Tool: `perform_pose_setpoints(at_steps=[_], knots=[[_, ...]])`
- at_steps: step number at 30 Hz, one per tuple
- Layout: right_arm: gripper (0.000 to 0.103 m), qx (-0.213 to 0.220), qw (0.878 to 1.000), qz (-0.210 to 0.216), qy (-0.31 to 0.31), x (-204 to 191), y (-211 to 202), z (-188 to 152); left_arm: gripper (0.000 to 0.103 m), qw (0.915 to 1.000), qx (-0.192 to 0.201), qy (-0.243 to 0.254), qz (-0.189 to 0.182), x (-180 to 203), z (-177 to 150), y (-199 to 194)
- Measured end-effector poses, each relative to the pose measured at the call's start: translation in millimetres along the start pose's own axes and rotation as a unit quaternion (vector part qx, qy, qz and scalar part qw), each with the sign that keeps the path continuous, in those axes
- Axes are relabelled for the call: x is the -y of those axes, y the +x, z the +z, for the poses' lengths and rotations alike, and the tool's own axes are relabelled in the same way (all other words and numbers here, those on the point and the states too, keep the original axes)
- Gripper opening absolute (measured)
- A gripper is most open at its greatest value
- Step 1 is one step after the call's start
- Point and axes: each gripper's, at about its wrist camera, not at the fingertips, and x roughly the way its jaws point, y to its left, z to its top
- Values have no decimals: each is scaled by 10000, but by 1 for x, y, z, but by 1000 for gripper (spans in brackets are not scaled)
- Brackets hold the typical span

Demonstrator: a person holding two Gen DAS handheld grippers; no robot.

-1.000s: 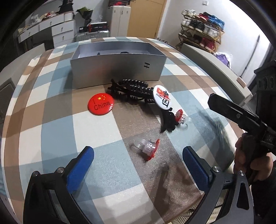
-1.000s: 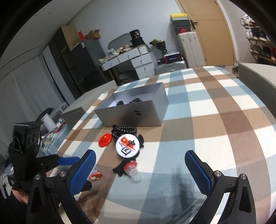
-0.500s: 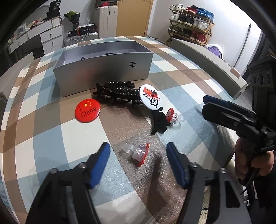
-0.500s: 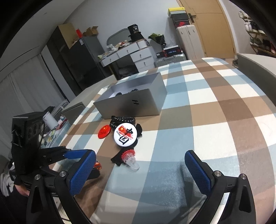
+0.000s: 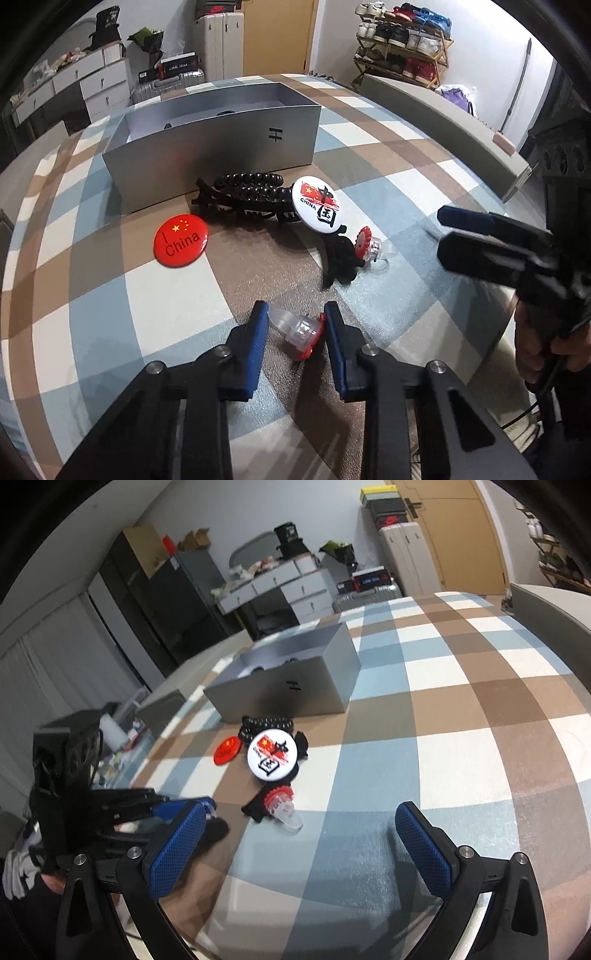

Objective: Organize jewelry
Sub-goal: 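Move the left tool to the clear-and-red plastic item and close on it, then carry the clear plastic item with the left tool into the silver box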

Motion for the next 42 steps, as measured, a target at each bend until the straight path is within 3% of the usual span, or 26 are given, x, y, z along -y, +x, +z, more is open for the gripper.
perform_pose_setpoints(at_steps=[5,13,23,28,34,38,42], knots=[[103,25,9999,104,-43,-2,-1,-2,24,9998,131,-31,146,-3,-1,-4],[93,-105,9998,194,-35,-4,3,-4,24,9990,239,-108,360,-9,-2,-8],[62,-301,9988,263,-293,-13,18,-1,24,9984,367,-357,252,-17,-2,-15],[58,-303,9986,298,-303,-13,22,0,24,9978,397,-434,293,-21,-3,-20],[41,-393,9982,360,-289,-13,29,-2,25,9976,382,-441,386,-23,-2,-23],[14,-572,9973,191,-422,-19,34,0,24,9966,454,-510,458,-26,1,-27],[14,-514,9975,179,-447,-17,31,-2,24,9958,530,-620,427,-29,6,-31]])
